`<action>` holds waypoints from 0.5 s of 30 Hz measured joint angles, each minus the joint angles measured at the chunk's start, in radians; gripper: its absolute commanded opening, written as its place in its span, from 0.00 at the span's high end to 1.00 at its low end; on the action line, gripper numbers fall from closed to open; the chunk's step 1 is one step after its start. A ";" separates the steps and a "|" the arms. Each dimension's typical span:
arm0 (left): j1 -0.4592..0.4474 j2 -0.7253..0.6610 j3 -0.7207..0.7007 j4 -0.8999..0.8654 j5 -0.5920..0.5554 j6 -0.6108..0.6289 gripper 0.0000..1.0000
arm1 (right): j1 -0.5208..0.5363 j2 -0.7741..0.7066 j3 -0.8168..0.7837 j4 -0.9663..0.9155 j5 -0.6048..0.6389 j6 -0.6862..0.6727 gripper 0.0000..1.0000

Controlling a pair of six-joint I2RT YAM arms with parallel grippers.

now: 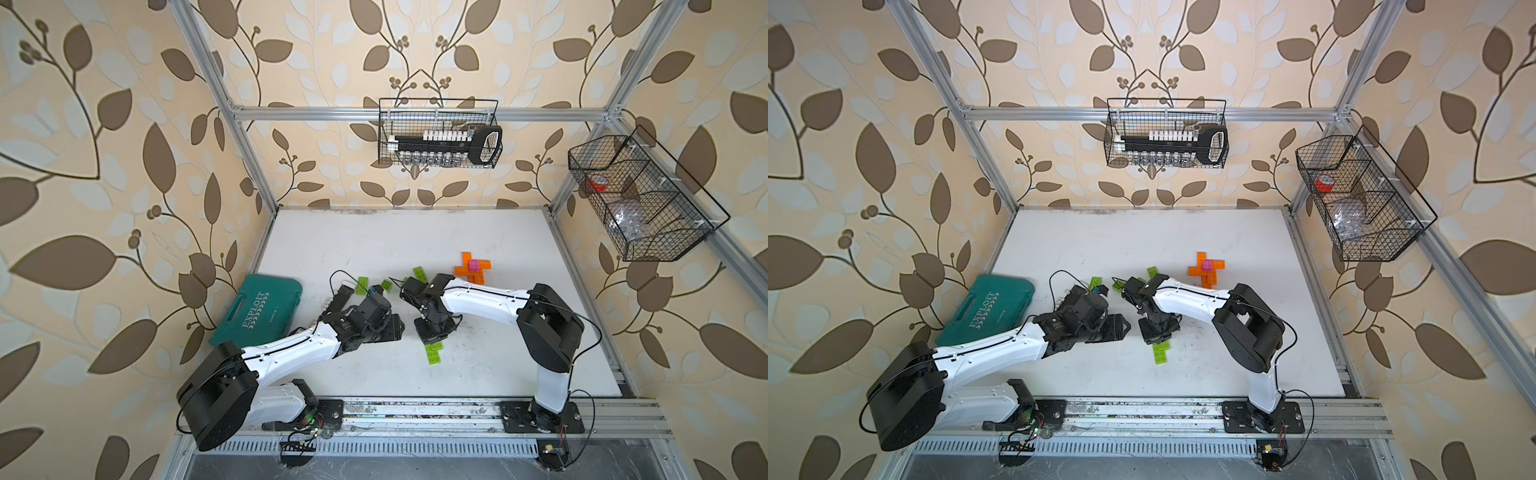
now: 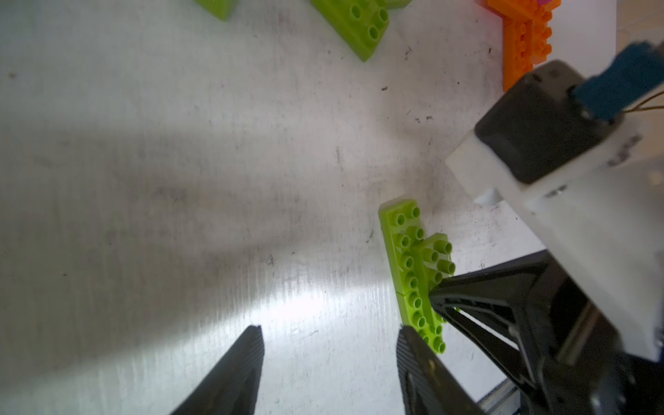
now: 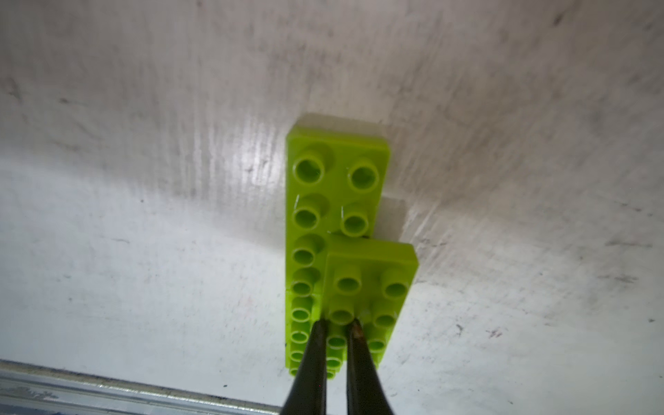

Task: Assemble a small pinwheel with lego
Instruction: Assemble the lego brick with the lego brick.

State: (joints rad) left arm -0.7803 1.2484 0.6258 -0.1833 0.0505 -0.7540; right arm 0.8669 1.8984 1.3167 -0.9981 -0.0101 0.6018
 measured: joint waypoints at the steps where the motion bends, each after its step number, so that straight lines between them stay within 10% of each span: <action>1: -0.005 0.018 0.020 0.000 -0.005 0.010 0.38 | -0.007 -0.008 -0.010 -0.002 0.007 0.000 0.91; 15: -0.065 0.118 0.085 0.011 -0.014 0.034 0.36 | -0.035 -0.067 -0.069 0.003 0.010 -0.008 0.75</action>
State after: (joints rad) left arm -0.8452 1.3663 0.7109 -0.1719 0.0364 -0.7197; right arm 0.8318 1.8317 1.2480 -0.9955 -0.0006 0.5941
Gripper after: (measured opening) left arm 0.633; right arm 0.243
